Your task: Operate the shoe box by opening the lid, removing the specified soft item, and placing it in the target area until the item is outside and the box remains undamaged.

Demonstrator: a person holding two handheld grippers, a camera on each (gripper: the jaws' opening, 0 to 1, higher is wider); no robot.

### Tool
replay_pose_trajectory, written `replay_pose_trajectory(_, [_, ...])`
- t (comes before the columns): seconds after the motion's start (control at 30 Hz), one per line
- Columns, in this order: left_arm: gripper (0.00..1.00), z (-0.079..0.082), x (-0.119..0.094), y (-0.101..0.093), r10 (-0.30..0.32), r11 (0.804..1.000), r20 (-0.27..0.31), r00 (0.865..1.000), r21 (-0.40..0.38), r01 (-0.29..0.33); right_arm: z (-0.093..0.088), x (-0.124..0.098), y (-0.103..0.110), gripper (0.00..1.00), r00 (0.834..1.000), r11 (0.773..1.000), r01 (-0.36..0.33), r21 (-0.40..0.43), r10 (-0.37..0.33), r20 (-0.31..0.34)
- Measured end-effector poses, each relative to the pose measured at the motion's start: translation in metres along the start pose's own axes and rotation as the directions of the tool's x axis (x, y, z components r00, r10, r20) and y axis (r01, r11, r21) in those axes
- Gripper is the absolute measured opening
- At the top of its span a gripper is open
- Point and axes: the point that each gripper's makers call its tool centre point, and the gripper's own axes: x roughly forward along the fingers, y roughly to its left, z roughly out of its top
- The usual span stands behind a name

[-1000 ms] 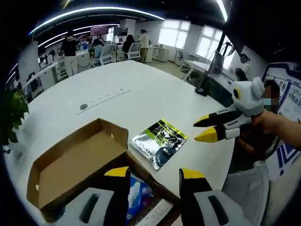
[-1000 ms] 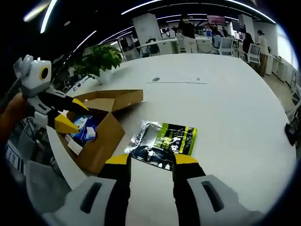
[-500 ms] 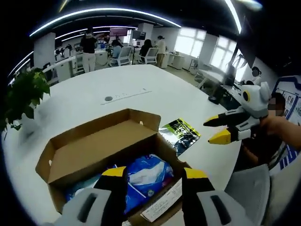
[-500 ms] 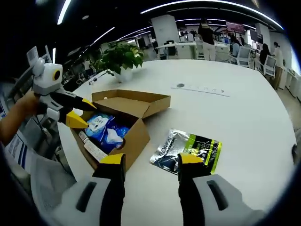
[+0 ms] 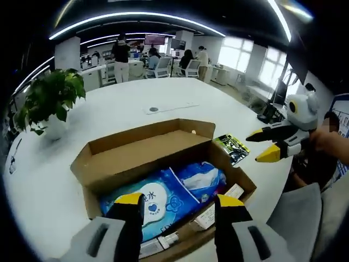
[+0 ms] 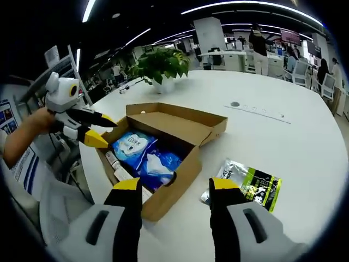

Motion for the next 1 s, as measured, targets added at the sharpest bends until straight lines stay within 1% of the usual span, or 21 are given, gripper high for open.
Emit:
replay_pose_trajectory(0.03, [0.52, -0.004, -0.003, 0.005, 0.015, 1.0, 0.0, 1.0, -0.008, -0.015, 0.001, 0.002, 0.002, 0.46, 1.0, 1.0, -0.008, -0.002, 0.008, -0.003])
replay_pose_trajectory(0.07, [0.52, -0.005, -0.004, 0.006, 0.017, 1.0, 0.0, 1.0, -0.009, -0.017, 0.002, 0.005, 0.006, 0.46, 1.0, 1.0, -0.016, -0.008, 0.016, -0.004])
replay_pose_trajectory(0.2, [0.52, -0.018, -0.01, 0.02, 0.05, 0.998, -0.013, 0.999, -0.029, -0.05, 0.005, 0.016, 0.016, 0.45, 0.999, 0.999, -0.041, -0.029, 0.04, -0.017])
replay_pose_trajectory(0.4, [0.51, -0.029, -0.019, 0.042, 0.097, 0.993, -0.021, 0.995, -0.06, -0.099, 0.007, 0.032, 0.027, 0.43, 0.997, 0.996, -0.07, -0.049, 0.069, -0.032])
replay_pose_trajectory(0.43, [0.5, -0.03, -0.02, 0.044, 0.1, 0.993, -0.022, 0.995, -0.062, -0.102, 0.008, 0.036, 0.029, 0.43, 0.997, 0.996, -0.075, -0.057, 0.073, -0.037])
replay_pose_trajectory(0.5, [0.5, -0.034, -0.023, 0.052, 0.123, 0.99, -0.027, 0.992, -0.068, -0.124, 0.008, 0.041, 0.031, 0.42, 0.996, 0.995, -0.08, -0.064, 0.077, -0.04])
replay_pose_trajectory(0.73, [0.45, -0.05, -0.03, 0.076, 0.172, 0.979, -0.047, 0.984, -0.098, -0.176, 0.008, 0.062, 0.043, 0.4, 0.991, 0.991, -0.117, -0.071, 0.112, -0.07])
replay_pose_trajectory(0.83, [0.41, -0.06, -0.032, 0.088, 0.196, 0.973, -0.065, 0.978, -0.111, -0.202, 0.008, 0.07, 0.046, 0.37, 0.99, 0.99, -0.123, -0.074, 0.117, -0.076])
replay_pose_trajectory(1.0, [0.35, -0.07, -0.034, 0.101, 0.226, 0.961, -0.073, 0.971, -0.146, -0.235, 0.011, 0.081, 0.049, 0.33, 0.989, 0.988, -0.13, -0.084, 0.123, -0.079])
